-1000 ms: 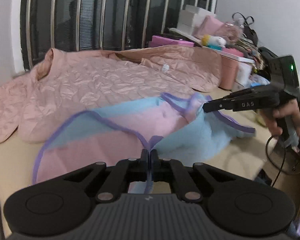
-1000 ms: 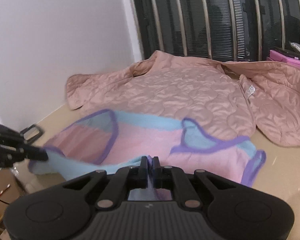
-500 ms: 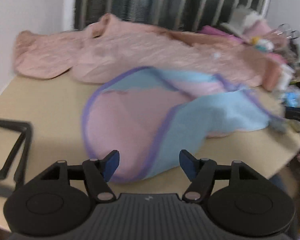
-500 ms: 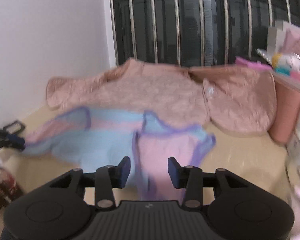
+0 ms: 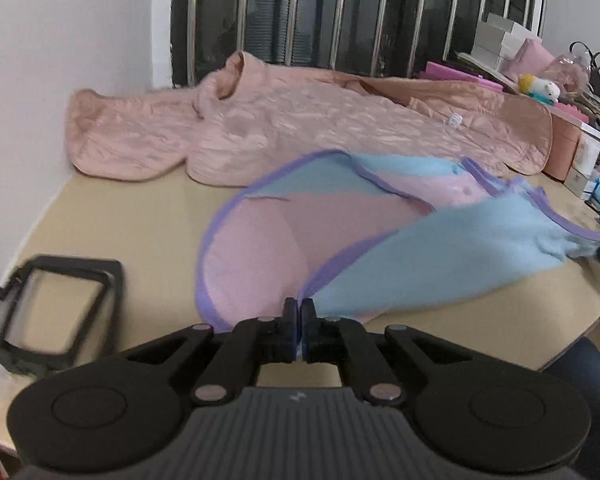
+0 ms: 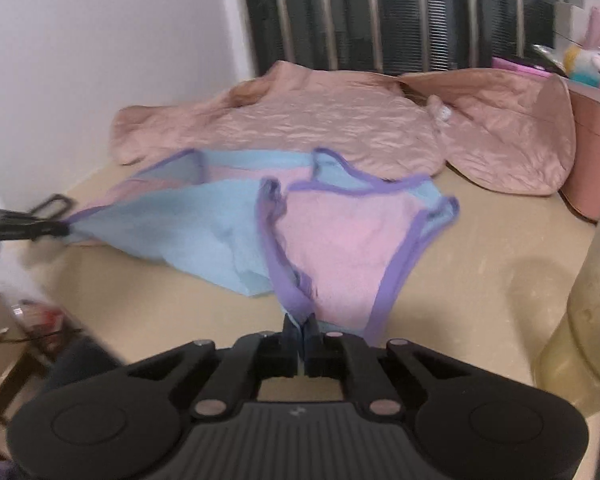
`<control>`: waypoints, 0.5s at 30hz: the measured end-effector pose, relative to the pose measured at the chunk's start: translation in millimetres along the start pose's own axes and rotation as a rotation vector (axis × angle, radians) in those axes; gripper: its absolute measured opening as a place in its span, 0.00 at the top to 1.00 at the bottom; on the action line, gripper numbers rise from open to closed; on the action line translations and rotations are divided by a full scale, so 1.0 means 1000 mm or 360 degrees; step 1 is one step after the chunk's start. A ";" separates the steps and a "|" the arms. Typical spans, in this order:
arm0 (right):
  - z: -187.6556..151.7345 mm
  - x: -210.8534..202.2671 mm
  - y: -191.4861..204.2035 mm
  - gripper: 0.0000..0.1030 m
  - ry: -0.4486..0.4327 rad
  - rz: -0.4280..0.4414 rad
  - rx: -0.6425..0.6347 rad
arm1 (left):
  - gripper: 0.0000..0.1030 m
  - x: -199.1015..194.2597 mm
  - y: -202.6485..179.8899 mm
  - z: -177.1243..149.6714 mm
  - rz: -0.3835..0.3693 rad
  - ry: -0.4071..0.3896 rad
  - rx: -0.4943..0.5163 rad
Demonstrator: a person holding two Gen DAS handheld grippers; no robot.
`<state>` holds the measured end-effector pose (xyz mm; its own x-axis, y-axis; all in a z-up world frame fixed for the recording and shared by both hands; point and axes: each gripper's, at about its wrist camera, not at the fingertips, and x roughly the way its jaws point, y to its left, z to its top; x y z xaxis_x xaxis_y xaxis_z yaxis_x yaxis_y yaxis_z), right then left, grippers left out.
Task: Fold clothes
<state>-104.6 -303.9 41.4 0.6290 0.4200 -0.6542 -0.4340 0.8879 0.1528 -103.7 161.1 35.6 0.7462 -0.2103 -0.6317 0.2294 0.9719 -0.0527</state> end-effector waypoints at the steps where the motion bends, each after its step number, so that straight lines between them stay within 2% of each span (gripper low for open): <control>1: 0.004 -0.007 -0.002 0.98 -0.0002 0.0009 0.0007 | 0.99 -0.001 0.005 0.003 0.0017 -0.0004 0.0003; 4: 0.022 -0.010 -0.013 0.98 -0.0004 -0.0015 0.0016 | 0.99 0.007 0.011 0.011 0.0020 -0.0011 0.0021; 7: 0.042 0.011 -0.020 0.96 0.0026 -0.0145 -0.0033 | 0.99 0.016 0.008 0.017 0.0038 -0.0006 0.0041; 10: 0.055 0.042 -0.022 0.81 0.0057 -0.0364 -0.0071 | 0.97 0.021 0.011 0.015 0.0082 0.0021 -0.0001; 11: 0.056 0.050 -0.021 0.75 0.0067 -0.0425 -0.0087 | 0.93 0.022 0.012 0.015 0.0096 0.0030 -0.0015; 13: 0.054 0.055 -0.012 0.75 0.0078 -0.0478 -0.0147 | 0.90 0.013 0.012 0.012 0.0089 0.0009 -0.0028; 15: 0.047 0.040 -0.006 0.72 0.0018 -0.0439 -0.0129 | 0.77 0.006 0.011 0.009 0.0069 -0.0012 -0.0040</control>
<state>-46.8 -283.7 48.9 0.7235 0.1621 -0.6711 -0.2978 0.9502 -0.0916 -90.8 169.8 38.5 0.7597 -0.1684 -0.6281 0.1807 0.9825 -0.0448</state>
